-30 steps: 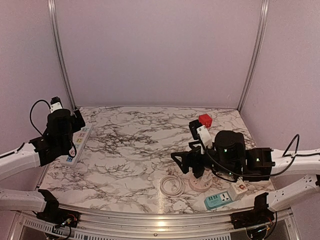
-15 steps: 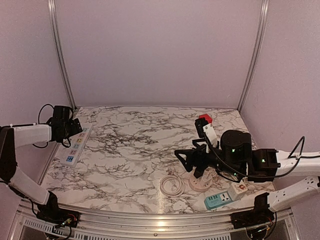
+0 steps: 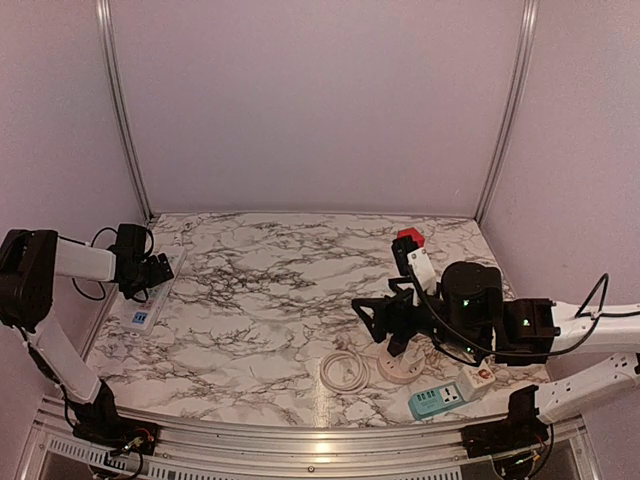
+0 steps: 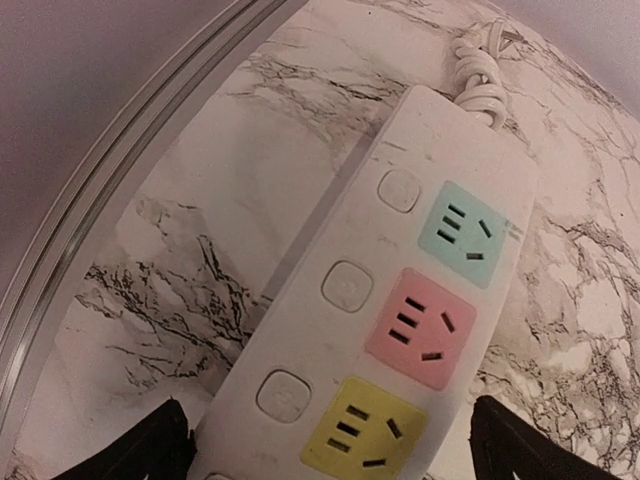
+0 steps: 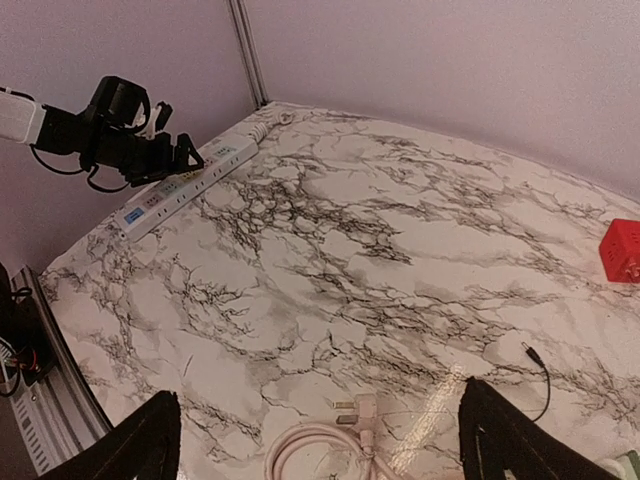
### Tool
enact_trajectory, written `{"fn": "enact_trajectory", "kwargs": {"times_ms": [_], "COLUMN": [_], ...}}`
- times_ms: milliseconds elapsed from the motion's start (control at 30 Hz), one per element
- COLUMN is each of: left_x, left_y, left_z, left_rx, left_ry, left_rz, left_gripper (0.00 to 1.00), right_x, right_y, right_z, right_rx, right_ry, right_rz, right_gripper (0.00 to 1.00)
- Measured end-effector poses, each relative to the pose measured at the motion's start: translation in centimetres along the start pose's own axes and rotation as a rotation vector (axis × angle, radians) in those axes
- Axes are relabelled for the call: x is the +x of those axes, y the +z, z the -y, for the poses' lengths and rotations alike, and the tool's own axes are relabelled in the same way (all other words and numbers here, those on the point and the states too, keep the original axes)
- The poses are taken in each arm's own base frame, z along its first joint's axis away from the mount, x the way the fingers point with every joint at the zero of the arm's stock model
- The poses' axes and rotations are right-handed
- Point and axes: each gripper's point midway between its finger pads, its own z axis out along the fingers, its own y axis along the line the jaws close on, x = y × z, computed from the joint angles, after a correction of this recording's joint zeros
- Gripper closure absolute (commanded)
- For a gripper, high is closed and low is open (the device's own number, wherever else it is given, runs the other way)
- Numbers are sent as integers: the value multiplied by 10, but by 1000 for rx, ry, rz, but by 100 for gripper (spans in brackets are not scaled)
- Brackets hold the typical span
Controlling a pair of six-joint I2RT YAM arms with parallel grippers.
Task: Insert the plug
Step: Move the socket to the center of the board.
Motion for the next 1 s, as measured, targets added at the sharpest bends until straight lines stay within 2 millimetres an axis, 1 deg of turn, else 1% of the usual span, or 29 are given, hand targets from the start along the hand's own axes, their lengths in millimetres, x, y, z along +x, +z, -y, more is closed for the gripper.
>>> {"fn": "enact_trajectory", "kwargs": {"times_ms": [67, 167, 267, 400, 533, 600, 700, 800, 900, 967, 1000], "left_x": [-1, -2, 0, 9, 32, 47, 69, 81, 85, 86, 86], "left_y": [8, 14, 14, 12, 5, -1, -7, -11, -12, -12, -11], "left_z": [1, 0, 7, 20, 52, 71, 92, 110, 121, 127, 129], "left_rx": [2, 15, 55, 111, 167, 201, 237, 254, 254, 256, 258], "left_ry": [-4, -19, -28, -25, 40, 83, 140, 185, 203, 212, 213], "left_rz": [-10, -14, -19, -26, -53, -67, -86, -73, -52, -37, -32], "left_gripper": [1, 1, 1, 1, 1, 3, 3, 6, 9, 15, 17], "right_x": [-1, -4, -6, -9, -11, -12, -14, -12, -12, -12, -12], "right_y": [0, -2, -4, -6, -8, -9, -11, -10, -10, -10, -10], "right_z": [1, 2, 3, 3, 3, 4, 5, 5, 6, 6, 6], "right_rx": [5, 11, 8, 6, 6, 5, 8, 11, 11, 11, 12], "right_ry": [0, 3, 7, 11, 15, 17, 19, 17, 17, 17, 18], "right_rz": [3, 14, 22, 29, 37, 42, 48, 45, 45, 45, 45], "right_gripper": [9, 9, 9, 9, 9, 9, 9, 9, 9, 9, 9]}}
